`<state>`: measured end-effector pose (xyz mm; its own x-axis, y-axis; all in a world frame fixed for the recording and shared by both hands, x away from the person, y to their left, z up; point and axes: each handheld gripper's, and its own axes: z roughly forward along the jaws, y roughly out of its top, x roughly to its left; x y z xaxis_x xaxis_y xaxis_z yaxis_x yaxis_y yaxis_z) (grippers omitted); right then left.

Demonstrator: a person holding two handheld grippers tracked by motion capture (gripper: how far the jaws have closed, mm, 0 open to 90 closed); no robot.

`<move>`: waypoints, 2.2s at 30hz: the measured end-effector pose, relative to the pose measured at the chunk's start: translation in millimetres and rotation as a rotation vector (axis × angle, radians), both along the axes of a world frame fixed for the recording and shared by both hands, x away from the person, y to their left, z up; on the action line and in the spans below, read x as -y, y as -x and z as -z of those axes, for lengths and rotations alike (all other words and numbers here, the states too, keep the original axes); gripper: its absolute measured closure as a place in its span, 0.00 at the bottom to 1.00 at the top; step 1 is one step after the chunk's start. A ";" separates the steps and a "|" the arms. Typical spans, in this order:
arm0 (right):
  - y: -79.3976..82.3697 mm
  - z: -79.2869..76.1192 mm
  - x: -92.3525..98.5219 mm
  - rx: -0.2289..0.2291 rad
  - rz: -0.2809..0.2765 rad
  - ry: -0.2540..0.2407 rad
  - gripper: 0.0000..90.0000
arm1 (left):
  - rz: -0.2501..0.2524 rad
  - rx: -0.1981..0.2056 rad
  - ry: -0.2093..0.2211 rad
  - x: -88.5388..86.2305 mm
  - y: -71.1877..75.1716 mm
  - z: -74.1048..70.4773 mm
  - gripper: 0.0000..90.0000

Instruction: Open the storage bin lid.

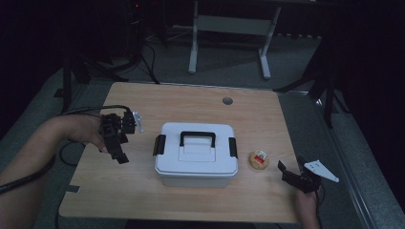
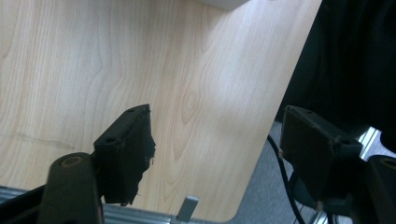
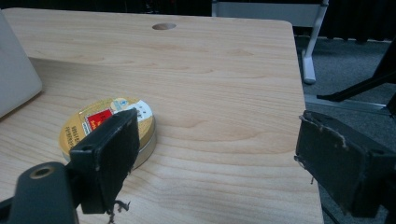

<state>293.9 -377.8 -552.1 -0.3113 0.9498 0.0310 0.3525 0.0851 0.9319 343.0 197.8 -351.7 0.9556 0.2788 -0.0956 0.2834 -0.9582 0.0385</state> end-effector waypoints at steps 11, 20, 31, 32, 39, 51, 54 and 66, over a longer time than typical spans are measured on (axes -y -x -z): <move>0.0 0.0 0.0 -0.001 -0.002 0.000 0.15 | 0.010 0.024 0.038 18.5 -6.3 -4.5 0.28; 0.1 0.0 0.1 -0.001 -0.003 -0.003 0.15 | 0.044 0.020 0.036 38.3 -14.1 -3.3 0.29; 0.3 -0.1 -0.4 -0.004 -0.014 -0.003 0.15 | 0.092 0.022 0.047 66.8 -23.5 -0.4 0.31; 0.3 0.0 -0.4 -0.003 -0.014 -0.004 0.15 | 0.097 0.020 0.048 69.1 -24.7 -0.5 0.31; 0.3 0.0 0.3 -0.004 -0.017 -0.010 0.15 | 0.119 0.030 0.058 86.4 -31.0 1.6 0.31; 0.5 0.0 0.6 -0.002 -0.018 -0.011 0.15 | 0.170 0.036 0.080 112.3 -41.2 6.0 0.31; 0.5 0.0 0.7 -0.002 -0.018 -0.013 0.15 | 0.185 0.036 0.089 119.7 -42.8 6.8 0.31; 0.5 0.1 1.4 -0.001 -0.022 -0.021 0.15 | 0.206 0.091 0.072 129.5 -52.8 12.6 0.48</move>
<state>293.3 -379.2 -552.2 -0.3323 0.9418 0.0511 0.3516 0.0734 0.9333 395.8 68.2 -364.3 0.9972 0.0729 -0.0192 0.0747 -0.9893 0.1256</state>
